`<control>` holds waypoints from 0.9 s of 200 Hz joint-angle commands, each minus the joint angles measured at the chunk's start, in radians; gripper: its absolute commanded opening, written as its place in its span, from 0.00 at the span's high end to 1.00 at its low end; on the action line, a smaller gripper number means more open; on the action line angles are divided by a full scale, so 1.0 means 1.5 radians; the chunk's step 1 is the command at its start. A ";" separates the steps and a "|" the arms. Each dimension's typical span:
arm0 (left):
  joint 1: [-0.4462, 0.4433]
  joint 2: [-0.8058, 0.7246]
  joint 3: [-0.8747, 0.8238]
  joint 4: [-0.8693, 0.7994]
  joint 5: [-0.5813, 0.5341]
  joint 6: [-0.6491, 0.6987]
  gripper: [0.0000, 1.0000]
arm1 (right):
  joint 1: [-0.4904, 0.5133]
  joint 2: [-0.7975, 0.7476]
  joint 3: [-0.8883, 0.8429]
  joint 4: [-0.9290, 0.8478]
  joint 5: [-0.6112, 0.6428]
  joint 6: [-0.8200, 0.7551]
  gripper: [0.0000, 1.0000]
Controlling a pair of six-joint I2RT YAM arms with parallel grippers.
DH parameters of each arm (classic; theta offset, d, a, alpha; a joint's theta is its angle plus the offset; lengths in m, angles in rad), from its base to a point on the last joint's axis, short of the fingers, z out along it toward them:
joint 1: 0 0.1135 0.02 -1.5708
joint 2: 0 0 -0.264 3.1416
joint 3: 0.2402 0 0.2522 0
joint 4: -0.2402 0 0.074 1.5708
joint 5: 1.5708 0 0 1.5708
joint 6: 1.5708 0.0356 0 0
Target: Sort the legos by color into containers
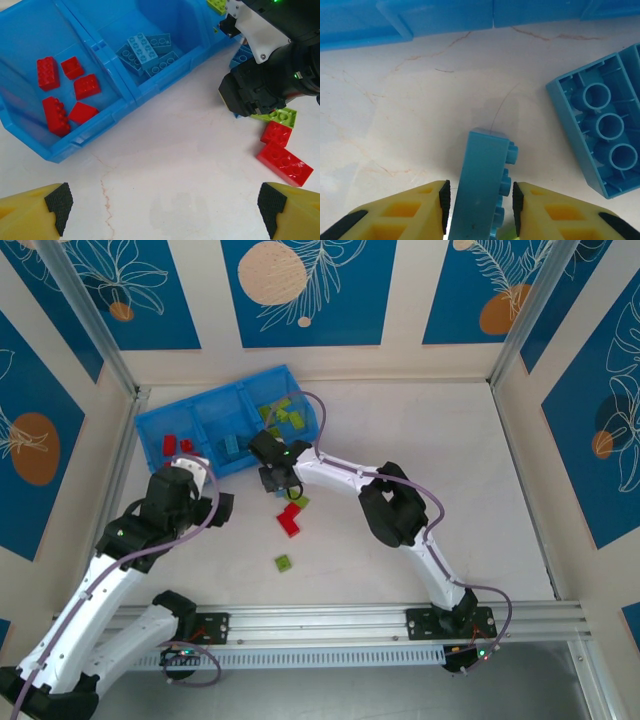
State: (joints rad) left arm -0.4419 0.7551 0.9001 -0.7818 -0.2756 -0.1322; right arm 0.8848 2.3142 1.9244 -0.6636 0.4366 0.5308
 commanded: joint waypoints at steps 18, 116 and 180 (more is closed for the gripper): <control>0.010 -0.018 -0.008 0.003 -0.019 -0.010 0.03 | -0.004 0.020 0.021 -0.018 -0.026 0.012 0.60; 0.014 -0.048 -0.014 0.012 -0.023 -0.007 0.03 | 0.009 -0.093 0.013 0.029 0.008 -0.037 0.78; 0.032 -0.111 -0.028 0.036 -0.019 -0.001 0.03 | 0.014 -0.176 -0.051 0.273 0.079 -0.130 0.78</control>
State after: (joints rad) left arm -0.4156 0.6079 0.8700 -0.7589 -0.3004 -0.1390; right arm 0.9165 2.0293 1.8496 -0.4576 0.4938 0.4171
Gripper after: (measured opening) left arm 0.966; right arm 0.226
